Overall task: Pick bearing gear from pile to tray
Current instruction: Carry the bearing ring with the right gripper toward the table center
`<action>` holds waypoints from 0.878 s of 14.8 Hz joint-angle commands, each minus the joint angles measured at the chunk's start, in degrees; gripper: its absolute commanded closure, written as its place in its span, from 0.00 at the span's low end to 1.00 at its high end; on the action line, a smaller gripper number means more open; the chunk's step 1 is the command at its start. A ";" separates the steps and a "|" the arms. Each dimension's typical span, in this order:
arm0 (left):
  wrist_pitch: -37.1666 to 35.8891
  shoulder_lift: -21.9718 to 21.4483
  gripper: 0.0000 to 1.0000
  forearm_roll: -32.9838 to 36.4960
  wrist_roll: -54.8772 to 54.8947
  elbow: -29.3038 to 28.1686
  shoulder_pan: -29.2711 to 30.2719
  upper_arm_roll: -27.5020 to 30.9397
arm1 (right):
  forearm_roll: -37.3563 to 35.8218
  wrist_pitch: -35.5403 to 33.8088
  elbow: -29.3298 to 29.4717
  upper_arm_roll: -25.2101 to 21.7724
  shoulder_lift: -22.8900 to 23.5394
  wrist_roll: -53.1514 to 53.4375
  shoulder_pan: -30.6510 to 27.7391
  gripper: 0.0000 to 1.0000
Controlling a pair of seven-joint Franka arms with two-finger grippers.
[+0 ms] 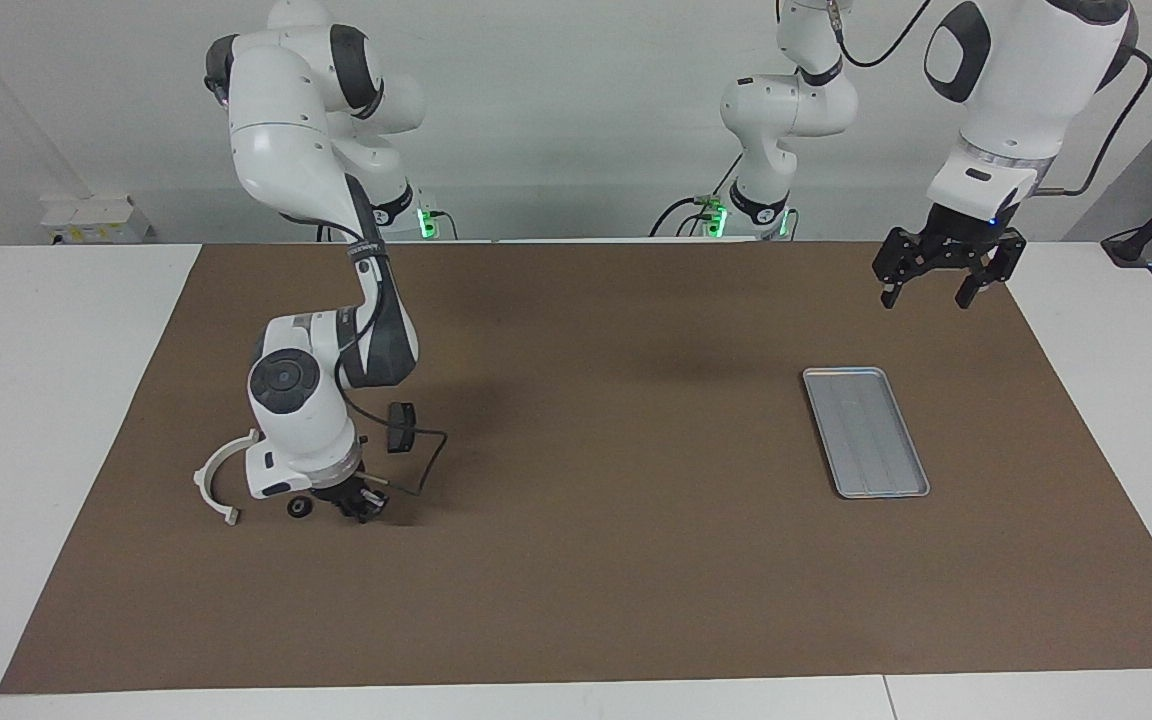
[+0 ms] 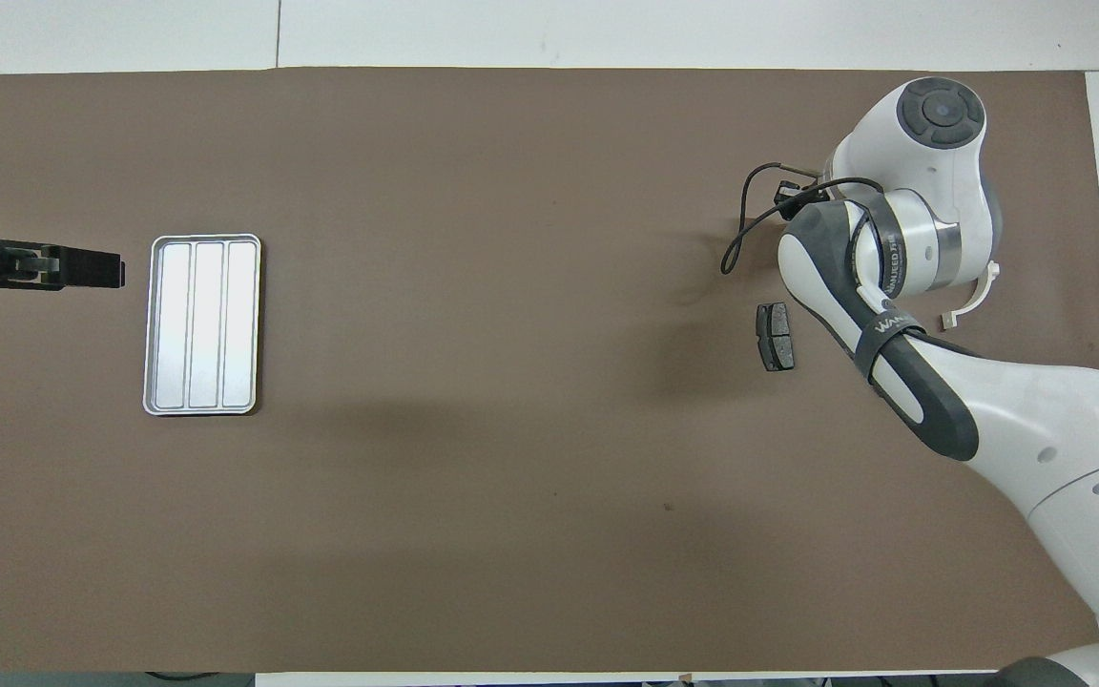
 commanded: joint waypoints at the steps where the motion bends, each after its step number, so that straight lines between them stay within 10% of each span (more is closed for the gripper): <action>1: 1.74 -1.60 0.00 0.90 -0.52 -2.31 -0.25 0.22 | -0.60 -12.37 4.61 2.50 -3.58 -0.97 0.06 1.00; 7: 2.44 -1.51 0.00 0.90 -0.60 -2.40 -0.34 0.22 | 3.89 -28.84 11.20 8.13 -10.62 19.27 8.82 1.00; 13: 2.88 -1.51 0.00 0.90 -0.17 -2.48 0.19 0.22 | 6.35 -13.77 5.17 9.01 -9.48 53.93 22.29 1.00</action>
